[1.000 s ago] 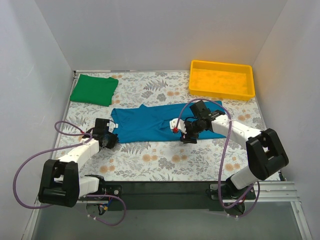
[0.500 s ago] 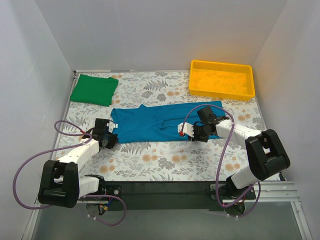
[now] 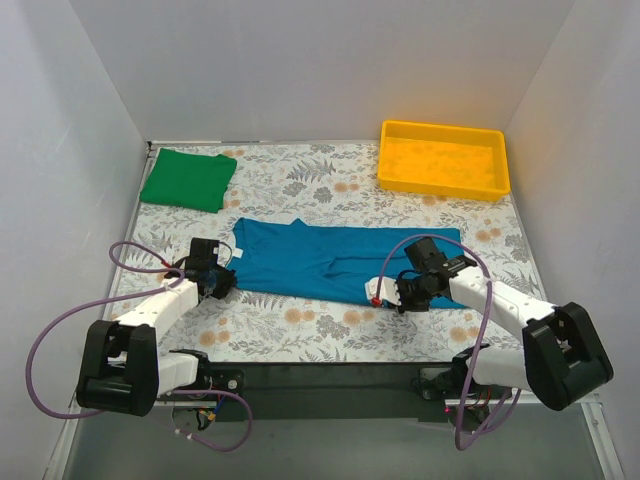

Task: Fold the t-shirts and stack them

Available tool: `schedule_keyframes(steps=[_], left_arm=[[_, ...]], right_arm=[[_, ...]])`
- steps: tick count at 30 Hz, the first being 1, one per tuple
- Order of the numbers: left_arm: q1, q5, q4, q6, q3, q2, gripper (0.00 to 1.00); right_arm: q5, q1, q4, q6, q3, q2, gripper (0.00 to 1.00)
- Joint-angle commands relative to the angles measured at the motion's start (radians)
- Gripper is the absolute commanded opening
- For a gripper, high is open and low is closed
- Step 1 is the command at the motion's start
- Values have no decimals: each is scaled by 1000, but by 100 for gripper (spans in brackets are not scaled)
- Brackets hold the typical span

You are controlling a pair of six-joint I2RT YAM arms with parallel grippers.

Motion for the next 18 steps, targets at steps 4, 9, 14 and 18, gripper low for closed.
schedule_keyframes(steps=[4,9,14,18], left_arm=[[7,-33,17,39,-16,-14,0],[8,-78,63,86,9,10,0],[28,-69,71,114,105,148,0],[33,-57,53,126,170,233,0]], right_arm=[[-72,58,-161,13,-51,-129,19],[-87,29,-130,128,118,-180,59],[-204,-93,48,329,290,-36,73],[-384,-111,114,496,488,247,72]])
